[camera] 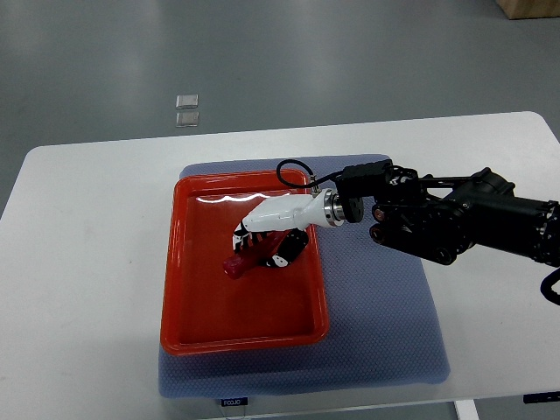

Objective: Place red pepper on red tray

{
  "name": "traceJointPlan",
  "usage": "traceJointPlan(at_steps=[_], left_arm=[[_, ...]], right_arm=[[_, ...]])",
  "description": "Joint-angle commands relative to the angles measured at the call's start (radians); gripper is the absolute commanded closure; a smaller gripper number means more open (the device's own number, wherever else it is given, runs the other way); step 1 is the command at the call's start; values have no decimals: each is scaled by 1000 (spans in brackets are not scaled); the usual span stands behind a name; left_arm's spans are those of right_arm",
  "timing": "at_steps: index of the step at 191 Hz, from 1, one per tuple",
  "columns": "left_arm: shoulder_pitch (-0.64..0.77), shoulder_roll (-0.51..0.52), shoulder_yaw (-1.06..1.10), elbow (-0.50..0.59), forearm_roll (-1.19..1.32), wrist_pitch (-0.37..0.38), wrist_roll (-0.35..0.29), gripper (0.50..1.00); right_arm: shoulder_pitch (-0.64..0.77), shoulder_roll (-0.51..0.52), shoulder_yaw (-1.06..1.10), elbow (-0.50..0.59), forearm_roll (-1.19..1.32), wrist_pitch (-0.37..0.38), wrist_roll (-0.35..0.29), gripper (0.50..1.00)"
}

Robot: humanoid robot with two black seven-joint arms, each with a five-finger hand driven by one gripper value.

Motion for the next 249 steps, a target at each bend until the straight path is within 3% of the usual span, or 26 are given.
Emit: traceJointPlan(at_steps=[1,10,19,68,101,135,145,146,174,194,249], left_arm=[[0,0,0,0,0,2,0,500],[0,0,0,0,0,0,0,500],[0,0,0,0,0,0,0,500],[0,0,0,0,0,0,0,500],[0,0,0,0,0,0,0,500],[0,0,0,0,0,0,0,500],[0,0,0,0,0,0,0,500],[0,0,0,0,0,0,0,500],[0,0,0,0,0,0,0,500],[0,0,0,0,0,0,0,500],[0,0,0,0,0,0,0,500]], right_arm=[[-6,0,0,-2,1,0,-11,704],[-6,-4,3,-3,4,0,-24,601],[-5,-10,8,-3,9,0,-28,587],[0,-47,103,-5,53,12,-29,587],[-5,-85,195,-30,257,35,-37,589],[-28,-136,275,-43,685,86,-132,589],[-28,-136,275,-43,685,86,-132,589],[-52,-148,311,-46,833,100,-165,589],[-109,-164,359,-85,1142,183,-276,587],[-144,-161,390,-115,1317,226,-302,589],[-256,-153,454,-178,1715,227,-340,587]])
